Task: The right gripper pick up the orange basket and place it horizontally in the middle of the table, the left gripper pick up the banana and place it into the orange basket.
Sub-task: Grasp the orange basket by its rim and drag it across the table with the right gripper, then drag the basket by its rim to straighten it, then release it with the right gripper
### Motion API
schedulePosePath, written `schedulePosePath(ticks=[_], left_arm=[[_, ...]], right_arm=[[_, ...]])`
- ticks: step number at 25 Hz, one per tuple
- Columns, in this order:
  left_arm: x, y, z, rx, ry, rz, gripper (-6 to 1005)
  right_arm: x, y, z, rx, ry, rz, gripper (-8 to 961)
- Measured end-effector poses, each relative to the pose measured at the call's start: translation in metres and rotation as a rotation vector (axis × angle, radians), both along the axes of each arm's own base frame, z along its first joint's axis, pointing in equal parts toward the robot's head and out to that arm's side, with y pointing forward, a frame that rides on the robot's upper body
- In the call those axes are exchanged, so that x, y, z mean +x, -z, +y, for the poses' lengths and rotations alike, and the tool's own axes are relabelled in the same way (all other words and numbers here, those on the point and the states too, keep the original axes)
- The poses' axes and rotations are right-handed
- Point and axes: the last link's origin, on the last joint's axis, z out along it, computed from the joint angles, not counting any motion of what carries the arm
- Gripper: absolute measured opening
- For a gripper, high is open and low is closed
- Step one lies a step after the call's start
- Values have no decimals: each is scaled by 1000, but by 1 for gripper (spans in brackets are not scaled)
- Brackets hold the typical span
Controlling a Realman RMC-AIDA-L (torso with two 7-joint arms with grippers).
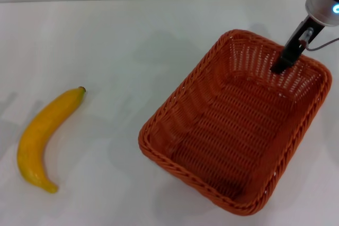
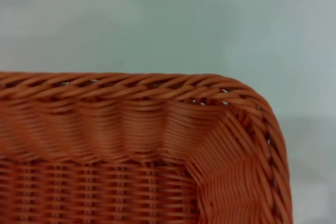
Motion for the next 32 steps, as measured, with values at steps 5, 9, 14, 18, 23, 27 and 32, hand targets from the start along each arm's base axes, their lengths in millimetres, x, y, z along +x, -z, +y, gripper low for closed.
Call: schedulePosePath(ticks=[5,9,14,18,23,27,32], left_arm=[[3,-3,4,6,21,10,700],[6,-6,8,14,39,22,700],[6,-8,9,24,36,32,700],[7,-11,11,38,42,50,700],[8,-13,16,44,45,60,700],[11,-17,22,50,53,73,700],[14,-20,26,53,68,86,699]], right_arm=[[4,-15,2,56,89,19,364],[14,-35,1,121,215,94,278],[34,-72,0,289,387,204,200],[50,-87,-13,364,493,246,164],[73,-89,-39,407,612,312,131],[84,-83,-60,434,651,371,118],[93,-76,-81,459,714,528,117]])
